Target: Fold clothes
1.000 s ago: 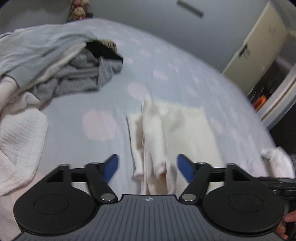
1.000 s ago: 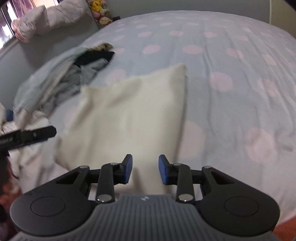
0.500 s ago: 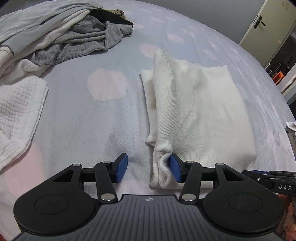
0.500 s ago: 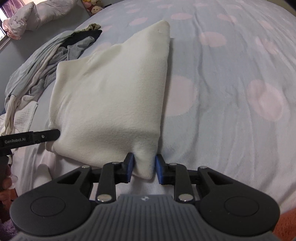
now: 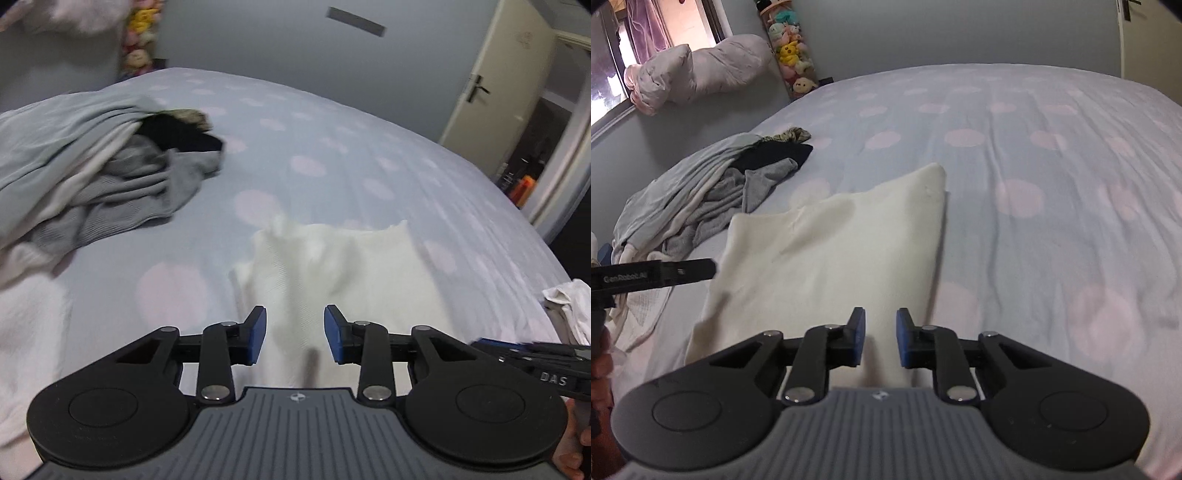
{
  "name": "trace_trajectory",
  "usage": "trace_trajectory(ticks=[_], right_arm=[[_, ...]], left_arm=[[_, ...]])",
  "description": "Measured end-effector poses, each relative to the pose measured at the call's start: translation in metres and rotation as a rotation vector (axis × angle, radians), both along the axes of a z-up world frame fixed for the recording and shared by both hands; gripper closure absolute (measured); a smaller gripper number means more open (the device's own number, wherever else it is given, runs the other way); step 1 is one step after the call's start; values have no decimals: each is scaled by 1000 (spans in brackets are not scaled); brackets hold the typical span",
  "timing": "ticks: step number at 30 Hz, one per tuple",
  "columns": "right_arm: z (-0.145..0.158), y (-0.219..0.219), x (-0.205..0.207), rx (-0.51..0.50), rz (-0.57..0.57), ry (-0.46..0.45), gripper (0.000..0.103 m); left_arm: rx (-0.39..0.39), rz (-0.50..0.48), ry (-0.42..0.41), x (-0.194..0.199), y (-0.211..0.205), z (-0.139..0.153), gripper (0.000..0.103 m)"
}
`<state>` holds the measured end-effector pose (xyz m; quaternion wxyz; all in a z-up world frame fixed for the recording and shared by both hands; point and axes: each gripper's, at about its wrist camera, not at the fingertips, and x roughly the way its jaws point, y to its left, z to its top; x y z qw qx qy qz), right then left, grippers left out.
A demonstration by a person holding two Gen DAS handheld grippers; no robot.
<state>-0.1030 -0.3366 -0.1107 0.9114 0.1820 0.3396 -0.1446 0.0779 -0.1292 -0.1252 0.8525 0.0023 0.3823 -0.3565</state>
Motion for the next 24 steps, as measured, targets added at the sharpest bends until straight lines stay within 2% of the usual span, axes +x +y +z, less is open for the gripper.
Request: trace_trajectory(ticks=[5,8,10,13,14,15,16,17,21,24], right_arm=[[-17,-2,8,-3,45,-4,84],[-25,-4,7,5,57,-18,83],[-24,-4,6,12,57,-25,83],[-21,-4,4,24,52,-37,75],[-19,-5,3,31,47,-43,65],[-16,-8,1,50,29,-57,58],[-13,-12,-1,70,10,-69,47],[-10,-18,-2,92,-12,-74,42],[-9,-48,3,209,-75,-63,41],[-17,-69,11,304,-78,-60,41]], left_arm=[[45,13,27,10,-10,-22,75],[12,27,74,20,-2,-36,73],[12,30,73,21,0,-37,69],[-1,39,60,17,5,-31,66],[-13,50,59,16,8,-28,58],[-25,64,61,17,11,-26,45],[-36,79,69,20,14,-24,40],[-47,92,79,23,17,-23,38],[-107,77,210,49,19,-33,38],[-137,61,286,66,15,-47,38]])
